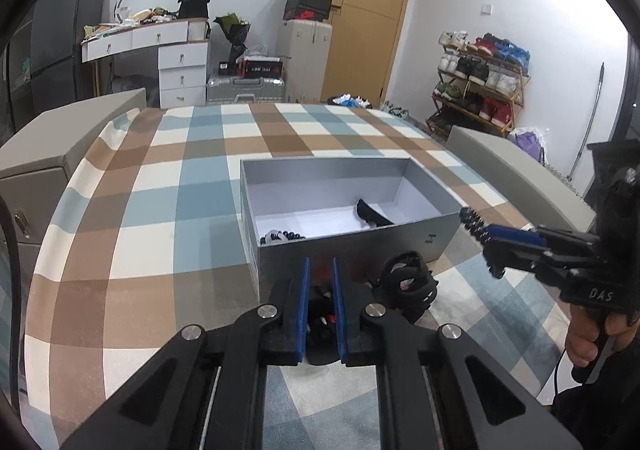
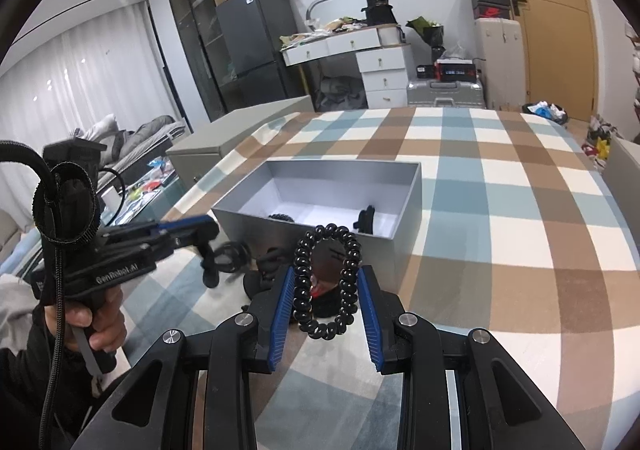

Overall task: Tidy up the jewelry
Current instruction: 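Grasp the black scrunchie with the left gripper while right holds the bracelet, then carry the scrunchie and bracelet over the grey box with both grippers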

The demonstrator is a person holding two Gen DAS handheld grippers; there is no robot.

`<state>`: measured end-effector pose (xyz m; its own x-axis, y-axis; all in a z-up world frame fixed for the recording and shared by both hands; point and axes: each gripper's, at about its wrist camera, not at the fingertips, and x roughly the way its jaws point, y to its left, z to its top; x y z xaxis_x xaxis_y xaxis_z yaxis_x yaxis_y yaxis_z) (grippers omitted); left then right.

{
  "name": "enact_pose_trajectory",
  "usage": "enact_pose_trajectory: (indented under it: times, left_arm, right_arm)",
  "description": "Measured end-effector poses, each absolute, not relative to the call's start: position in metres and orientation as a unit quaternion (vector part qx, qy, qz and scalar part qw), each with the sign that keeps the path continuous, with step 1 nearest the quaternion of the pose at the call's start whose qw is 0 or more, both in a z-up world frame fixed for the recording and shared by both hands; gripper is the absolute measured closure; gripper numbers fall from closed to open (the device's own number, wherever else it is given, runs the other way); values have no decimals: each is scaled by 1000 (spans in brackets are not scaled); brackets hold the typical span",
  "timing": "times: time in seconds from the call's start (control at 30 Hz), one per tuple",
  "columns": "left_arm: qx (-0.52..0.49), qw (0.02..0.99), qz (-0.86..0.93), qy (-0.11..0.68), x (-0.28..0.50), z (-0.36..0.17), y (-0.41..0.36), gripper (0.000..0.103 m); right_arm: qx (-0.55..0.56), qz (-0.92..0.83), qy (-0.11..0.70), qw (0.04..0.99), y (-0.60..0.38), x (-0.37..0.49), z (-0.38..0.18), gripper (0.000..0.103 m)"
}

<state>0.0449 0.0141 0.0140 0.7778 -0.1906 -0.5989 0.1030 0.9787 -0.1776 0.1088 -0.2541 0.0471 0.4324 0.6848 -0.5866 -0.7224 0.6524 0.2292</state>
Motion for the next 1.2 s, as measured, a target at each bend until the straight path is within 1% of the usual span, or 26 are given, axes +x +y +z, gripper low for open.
enact_pose_trajectory:
  times: [0.1,0.17,0.2,0.23,0.3,0.5,0.57,0.6,0.63,0.67,0.7,0.73,1.2]
  left_arm:
    - [-68,937,-77,334,43,9,15,96]
    - [-63,935,-75,341,40,8,15,92]
    - [-60,934,-77,345,38,7,14,77]
    - [-61,935,-78,342,35,9,14,55]
    - [-76,935,-97,332,28,10,15,37]
    - [-36,923,-75,376,40,-8,4,37]
    - [-40,918,-72,388,44,-13,6,41]
    - [-41,917,-72,391,44,-13,6,53]
    - [-42,916,-73,392,44,-13,7,70]
    - [-41,916,-76,392,43,-13,6,71]
    - [-39,917,-77,389,42,-12,6,78]
    - [-40,918,-83,386,40,-10,6,80]
    - [-43,941,-88,325,26,17,6,81]
  right_arm:
    - [-29,416,334,845,-256,108,46,72]
    - [-29,416,335,845,-256,108,45,72]
    - [-29,415,335,845,-257,108,45,72]
    - [-29,416,335,845,-258,108,45,72]
    - [-28,415,334,846,-259,108,46,72]
    - [-31,416,334,845,-258,106,45,72]
    - [-32,418,335,844,-257,106,45,72]
    - [-33,417,335,844,-257,106,45,72]
    - [-33,418,336,843,-257,106,44,72]
    - [-33,418,337,843,-257,106,44,72]
    - [-34,418,337,843,-257,106,44,72]
    - [-35,418,337,843,-257,106,44,72]
    - [-24,414,325,850,-263,105,52,72]
